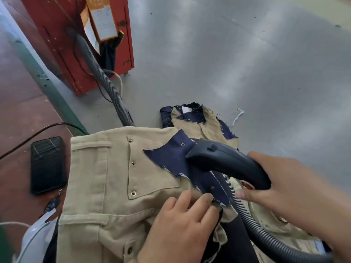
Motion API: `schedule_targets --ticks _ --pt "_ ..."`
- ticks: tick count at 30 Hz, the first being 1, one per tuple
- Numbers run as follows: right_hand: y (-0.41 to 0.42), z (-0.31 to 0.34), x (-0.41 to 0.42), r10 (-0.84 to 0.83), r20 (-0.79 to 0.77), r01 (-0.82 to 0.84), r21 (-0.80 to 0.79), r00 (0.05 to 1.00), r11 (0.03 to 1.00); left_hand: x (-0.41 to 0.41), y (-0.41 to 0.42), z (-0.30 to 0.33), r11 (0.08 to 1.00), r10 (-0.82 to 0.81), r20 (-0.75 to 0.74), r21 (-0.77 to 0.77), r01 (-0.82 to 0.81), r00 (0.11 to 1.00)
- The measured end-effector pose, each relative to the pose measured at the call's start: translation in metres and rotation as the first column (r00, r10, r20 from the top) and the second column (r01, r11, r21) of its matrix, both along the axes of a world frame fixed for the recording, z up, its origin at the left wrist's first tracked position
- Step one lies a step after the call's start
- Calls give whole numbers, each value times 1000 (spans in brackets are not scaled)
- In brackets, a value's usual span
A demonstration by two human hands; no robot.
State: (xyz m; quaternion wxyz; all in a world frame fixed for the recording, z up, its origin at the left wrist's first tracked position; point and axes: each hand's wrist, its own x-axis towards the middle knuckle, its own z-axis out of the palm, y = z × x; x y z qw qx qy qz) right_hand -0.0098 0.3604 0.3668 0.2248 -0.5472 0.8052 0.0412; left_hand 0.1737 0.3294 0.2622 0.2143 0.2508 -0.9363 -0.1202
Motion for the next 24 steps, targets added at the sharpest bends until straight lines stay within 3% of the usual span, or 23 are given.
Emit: schedule_targets --ticks 12,17,22,24 --pt "-82 -27 -3 -109 90 121 -137 990 983 0 1 0 1000 27 -22 4 -27 999" --pt "-31 5 -26 -113 149 154 -302 982 941 2 3 0 999 38 -23 -1 -38 999" --pt "31 13 -67 -182 130 213 -291 975 933 -2 4 -1 998 53 -41 -25 -54 998" --pt "43 12 -68 -143 87 159 -218 986 963 -2 4 -2 998 57 -47 -36 -59 997"
